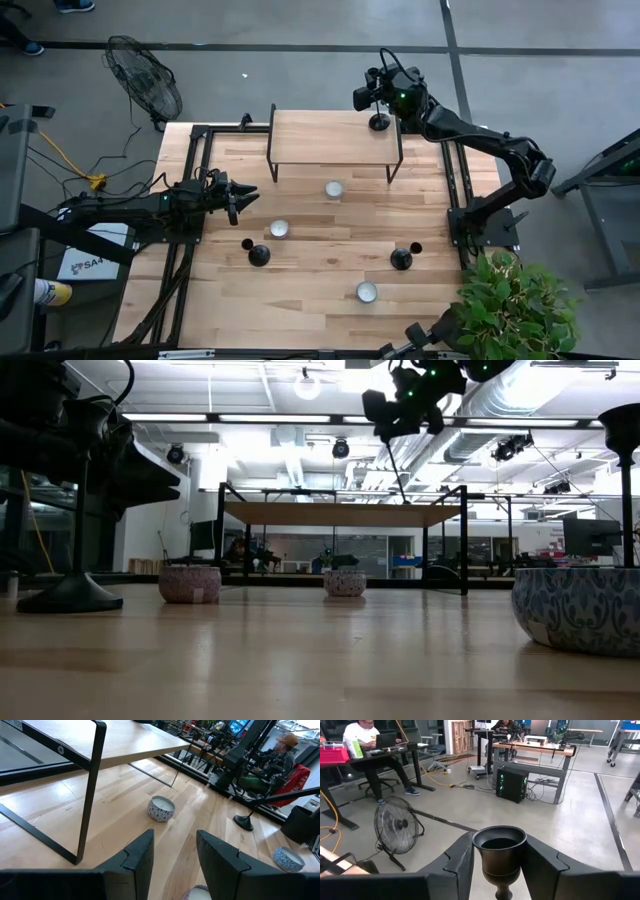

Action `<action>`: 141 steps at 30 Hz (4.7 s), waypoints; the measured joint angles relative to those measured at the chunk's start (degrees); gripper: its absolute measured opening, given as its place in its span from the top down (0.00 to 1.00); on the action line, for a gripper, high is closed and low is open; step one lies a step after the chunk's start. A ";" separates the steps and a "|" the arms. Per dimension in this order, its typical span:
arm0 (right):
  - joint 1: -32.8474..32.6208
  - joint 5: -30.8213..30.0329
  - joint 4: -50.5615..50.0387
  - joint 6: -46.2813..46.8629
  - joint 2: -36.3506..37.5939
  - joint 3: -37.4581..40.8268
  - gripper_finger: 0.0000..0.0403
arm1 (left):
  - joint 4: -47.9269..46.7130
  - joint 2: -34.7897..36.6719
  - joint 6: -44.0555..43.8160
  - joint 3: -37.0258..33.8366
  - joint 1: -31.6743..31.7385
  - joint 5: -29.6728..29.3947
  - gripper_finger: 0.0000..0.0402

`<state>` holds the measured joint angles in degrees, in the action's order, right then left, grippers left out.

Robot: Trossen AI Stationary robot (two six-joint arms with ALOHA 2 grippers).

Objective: Pick & Place candle stick holders
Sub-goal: Put the top black candle holder on the shelf, then put the right black candle holder on the shelf

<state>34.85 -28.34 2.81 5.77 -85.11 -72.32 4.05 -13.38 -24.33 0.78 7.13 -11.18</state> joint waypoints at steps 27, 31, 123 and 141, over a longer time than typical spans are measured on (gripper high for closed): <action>-0.02 1.77 -4.34 -1.28 0.47 0.18 0.54 | -0.02 0.01 0.01 0.00 -0.01 0.07 0.64; -0.02 1.06 -4.41 -1.28 1.39 0.18 0.53 | 0.00 0.01 0.00 0.00 0.00 0.09 0.64; -20.47 -2.77 -40.83 2.44 24.99 0.09 0.36 | -1.19 0.00 0.01 0.00 0.00 0.17 0.64; -27.51 -2.54 -47.11 6.06 26.00 0.09 0.36 | -1.20 0.00 0.00 0.00 0.00 0.17 0.64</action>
<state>7.34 -30.88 -44.30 11.82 -59.11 -72.23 2.86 -13.38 -24.33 0.78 7.13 -11.00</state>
